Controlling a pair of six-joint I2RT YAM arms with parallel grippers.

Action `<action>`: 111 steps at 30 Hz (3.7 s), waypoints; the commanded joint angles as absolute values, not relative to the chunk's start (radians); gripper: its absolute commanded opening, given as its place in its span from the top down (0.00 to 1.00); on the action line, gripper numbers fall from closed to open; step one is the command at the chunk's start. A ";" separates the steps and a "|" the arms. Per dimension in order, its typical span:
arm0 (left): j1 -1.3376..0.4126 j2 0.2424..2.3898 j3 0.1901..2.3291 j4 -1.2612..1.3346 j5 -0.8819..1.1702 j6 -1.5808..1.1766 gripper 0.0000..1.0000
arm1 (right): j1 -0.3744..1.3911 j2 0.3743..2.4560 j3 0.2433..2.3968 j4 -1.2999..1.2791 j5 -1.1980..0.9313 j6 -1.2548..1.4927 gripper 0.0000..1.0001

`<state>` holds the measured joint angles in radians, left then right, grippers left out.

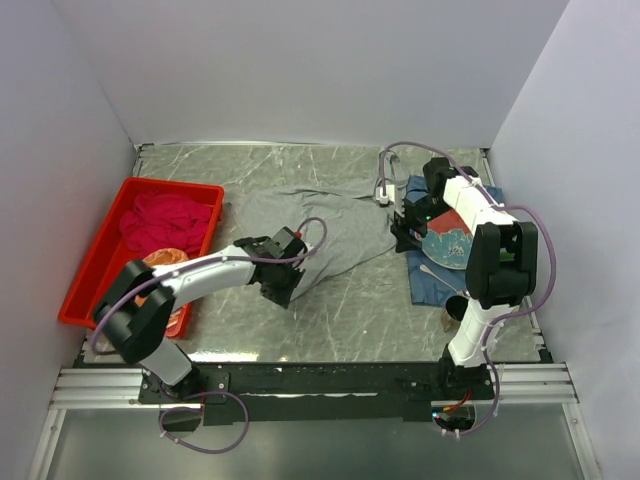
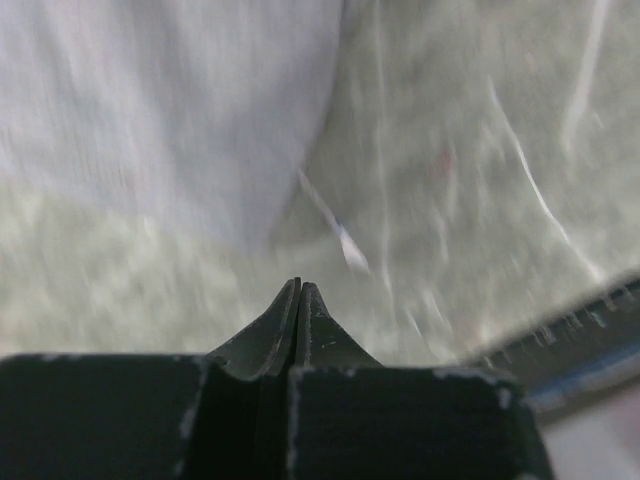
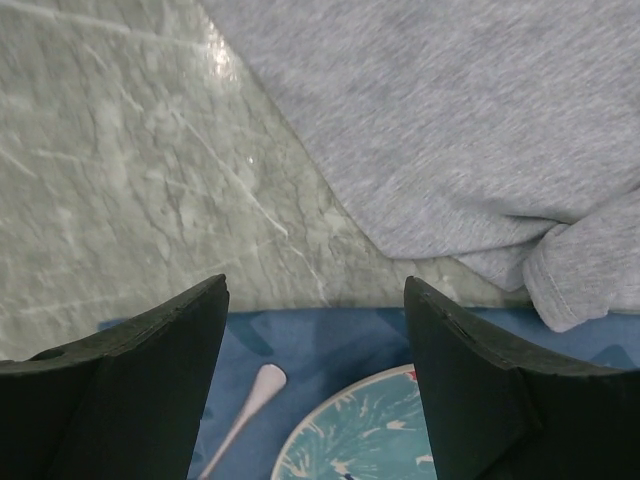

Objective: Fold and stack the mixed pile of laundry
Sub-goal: Flatten out the tank top at the center of the board.

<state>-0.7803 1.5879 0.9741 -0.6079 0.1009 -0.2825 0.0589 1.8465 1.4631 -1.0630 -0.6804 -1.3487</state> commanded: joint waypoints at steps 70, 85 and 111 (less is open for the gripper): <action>-0.756 1.299 0.864 -1.048 0.143 -0.598 0.99 | 0.175 1.916 1.458 -0.700 -0.351 -1.229 0.97; -0.703 1.200 0.847 -1.157 0.230 -0.531 0.99 | 0.094 1.934 1.546 -0.791 -0.198 -1.330 0.81; -0.451 1.213 1.124 -1.017 0.068 -0.411 0.21 | 0.373 2.062 1.703 -0.901 -0.520 -1.367 0.43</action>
